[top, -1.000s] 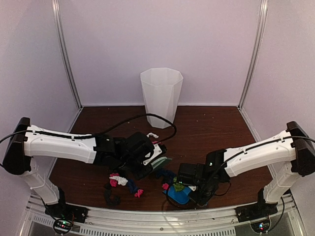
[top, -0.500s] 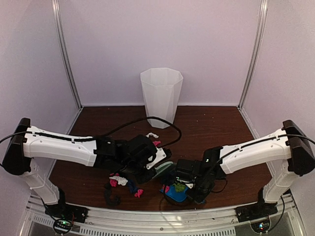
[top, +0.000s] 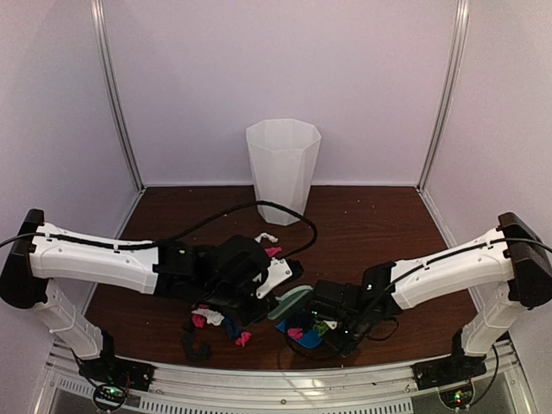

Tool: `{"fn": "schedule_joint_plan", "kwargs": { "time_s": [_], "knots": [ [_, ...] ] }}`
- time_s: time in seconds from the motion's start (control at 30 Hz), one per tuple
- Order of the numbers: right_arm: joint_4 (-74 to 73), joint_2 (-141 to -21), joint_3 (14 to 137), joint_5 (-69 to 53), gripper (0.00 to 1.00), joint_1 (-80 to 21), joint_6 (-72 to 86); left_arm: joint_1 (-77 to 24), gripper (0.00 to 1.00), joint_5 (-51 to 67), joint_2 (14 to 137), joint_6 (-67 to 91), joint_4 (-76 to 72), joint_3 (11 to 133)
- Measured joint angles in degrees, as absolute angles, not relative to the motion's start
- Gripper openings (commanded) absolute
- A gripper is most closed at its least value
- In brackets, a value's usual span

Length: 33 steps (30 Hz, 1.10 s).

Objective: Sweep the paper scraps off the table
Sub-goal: Sweep the paper scraps into the dustpan.

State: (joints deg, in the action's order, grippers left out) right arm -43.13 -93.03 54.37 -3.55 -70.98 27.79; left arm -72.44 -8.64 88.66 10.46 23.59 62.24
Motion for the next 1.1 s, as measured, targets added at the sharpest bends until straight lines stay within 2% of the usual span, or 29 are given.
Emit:
{"fn": "schedule_joint_plan", "kwargs": {
  "time_s": [0.53, 1.1],
  "knots": [
    [-31.0, -89.9, 47.3, 5.8, 0.00, -72.7, 31.6, -72.4, 0.00, -9.9, 79.2, 14.5, 23.7, 59.1],
    [-21.9, -89.6, 45.5, 14.6, 0.00, -73.0, 33.0, -72.4, 0.00, -19.9, 56.2, 24.2, 22.7, 50.4]
  ]
}}
